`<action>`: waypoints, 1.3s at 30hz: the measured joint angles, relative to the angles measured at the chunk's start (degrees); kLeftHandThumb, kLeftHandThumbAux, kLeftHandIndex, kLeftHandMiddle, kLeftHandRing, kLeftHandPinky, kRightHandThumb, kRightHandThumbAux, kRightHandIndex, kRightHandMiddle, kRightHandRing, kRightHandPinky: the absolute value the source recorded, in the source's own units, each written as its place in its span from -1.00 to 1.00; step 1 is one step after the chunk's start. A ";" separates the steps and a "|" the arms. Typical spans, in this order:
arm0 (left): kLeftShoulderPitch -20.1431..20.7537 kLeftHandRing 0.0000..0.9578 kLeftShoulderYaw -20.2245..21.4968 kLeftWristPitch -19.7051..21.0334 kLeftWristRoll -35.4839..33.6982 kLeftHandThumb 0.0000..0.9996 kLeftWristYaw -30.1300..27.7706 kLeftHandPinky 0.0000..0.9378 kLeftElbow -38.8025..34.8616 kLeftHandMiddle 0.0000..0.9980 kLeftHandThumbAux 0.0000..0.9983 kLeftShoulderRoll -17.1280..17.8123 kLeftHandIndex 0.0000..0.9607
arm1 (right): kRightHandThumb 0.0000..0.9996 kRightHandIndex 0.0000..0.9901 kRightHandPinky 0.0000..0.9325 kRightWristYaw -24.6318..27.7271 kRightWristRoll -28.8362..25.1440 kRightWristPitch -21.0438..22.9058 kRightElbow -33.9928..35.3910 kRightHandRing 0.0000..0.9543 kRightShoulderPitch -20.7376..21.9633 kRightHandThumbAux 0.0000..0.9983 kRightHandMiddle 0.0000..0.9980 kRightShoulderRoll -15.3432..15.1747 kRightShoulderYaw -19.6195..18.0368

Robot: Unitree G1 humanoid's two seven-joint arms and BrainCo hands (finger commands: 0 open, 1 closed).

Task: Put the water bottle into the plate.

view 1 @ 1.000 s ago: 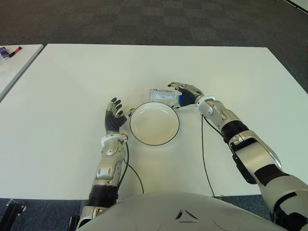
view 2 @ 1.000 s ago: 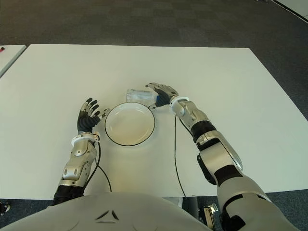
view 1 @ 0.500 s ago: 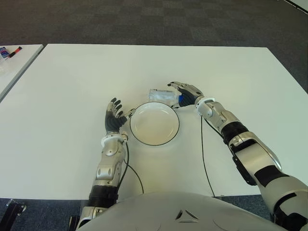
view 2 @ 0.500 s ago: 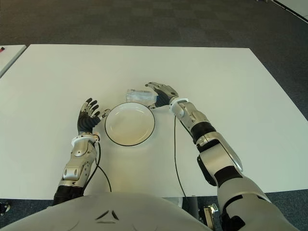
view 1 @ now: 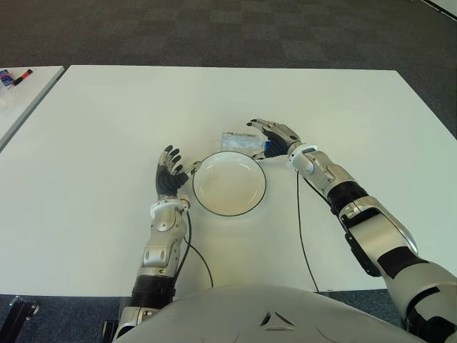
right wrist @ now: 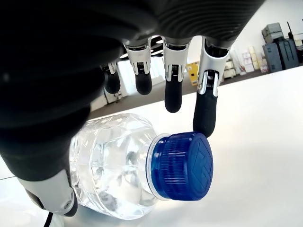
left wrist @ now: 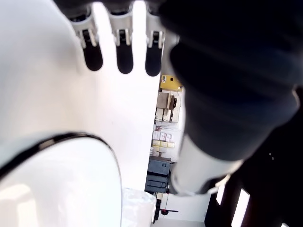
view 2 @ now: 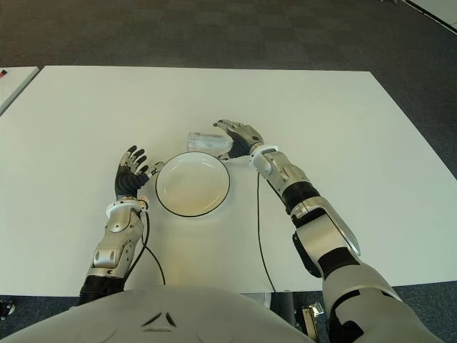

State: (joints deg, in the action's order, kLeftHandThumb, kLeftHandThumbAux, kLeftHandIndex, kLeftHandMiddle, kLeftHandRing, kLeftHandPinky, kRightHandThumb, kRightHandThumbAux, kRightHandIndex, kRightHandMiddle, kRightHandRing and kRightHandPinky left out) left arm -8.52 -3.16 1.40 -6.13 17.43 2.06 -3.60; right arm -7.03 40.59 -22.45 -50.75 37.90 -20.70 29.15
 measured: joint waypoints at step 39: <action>-0.05 -0.71 -0.03 -0.18 0.58 -0.94 0.08 -0.65 0.07 -0.68 0.94 0.00 -0.73 | 0.89 -0.73 -0.60 -0.54 0.12 -2.17 -2.50 -0.54 0.83 0.12 -0.64 0.83 1.47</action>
State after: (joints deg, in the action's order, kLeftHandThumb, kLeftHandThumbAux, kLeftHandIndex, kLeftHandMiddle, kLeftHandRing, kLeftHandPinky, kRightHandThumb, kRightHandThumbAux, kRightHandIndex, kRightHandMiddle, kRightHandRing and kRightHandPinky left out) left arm -8.58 -3.19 1.23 -5.55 17.51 2.13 -3.60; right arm -7.57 40.70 -24.62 -53.25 38.73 -19.86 30.62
